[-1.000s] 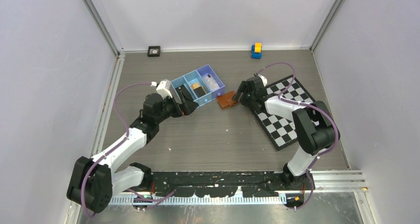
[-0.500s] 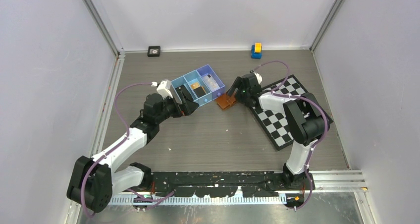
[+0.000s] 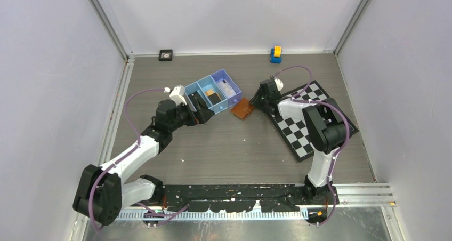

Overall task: Take the credit cards out of the card holder
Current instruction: Pick up the card holder from the center of the board.

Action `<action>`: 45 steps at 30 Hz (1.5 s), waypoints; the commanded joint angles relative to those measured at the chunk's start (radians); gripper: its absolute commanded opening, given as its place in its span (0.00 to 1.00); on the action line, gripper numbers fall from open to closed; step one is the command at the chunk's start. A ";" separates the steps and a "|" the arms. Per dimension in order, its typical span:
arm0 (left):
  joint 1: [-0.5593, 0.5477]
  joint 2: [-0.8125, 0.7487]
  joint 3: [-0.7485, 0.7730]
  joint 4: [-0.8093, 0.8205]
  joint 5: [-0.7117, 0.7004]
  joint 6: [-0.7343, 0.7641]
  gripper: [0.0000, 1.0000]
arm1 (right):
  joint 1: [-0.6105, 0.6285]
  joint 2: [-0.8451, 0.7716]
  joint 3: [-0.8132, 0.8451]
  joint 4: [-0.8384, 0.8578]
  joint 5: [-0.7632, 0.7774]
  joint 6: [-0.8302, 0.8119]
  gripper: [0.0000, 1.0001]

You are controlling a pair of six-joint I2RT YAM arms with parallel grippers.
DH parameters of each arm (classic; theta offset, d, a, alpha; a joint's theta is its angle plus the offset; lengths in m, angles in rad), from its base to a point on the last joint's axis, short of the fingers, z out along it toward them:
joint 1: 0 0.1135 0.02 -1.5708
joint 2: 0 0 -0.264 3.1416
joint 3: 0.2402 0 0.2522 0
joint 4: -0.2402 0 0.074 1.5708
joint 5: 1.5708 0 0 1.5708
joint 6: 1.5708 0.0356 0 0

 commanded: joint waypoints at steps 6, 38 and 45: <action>-0.006 0.006 0.045 0.029 0.003 0.011 0.94 | 0.004 0.015 0.027 0.073 -0.080 -0.013 0.07; -0.037 0.081 0.071 0.210 0.252 -0.071 0.97 | 0.009 -0.435 -0.219 0.480 -0.575 -0.016 0.00; -0.037 0.129 0.080 0.275 0.323 -0.113 0.81 | 0.050 -0.436 -0.226 0.556 -0.626 -0.007 0.00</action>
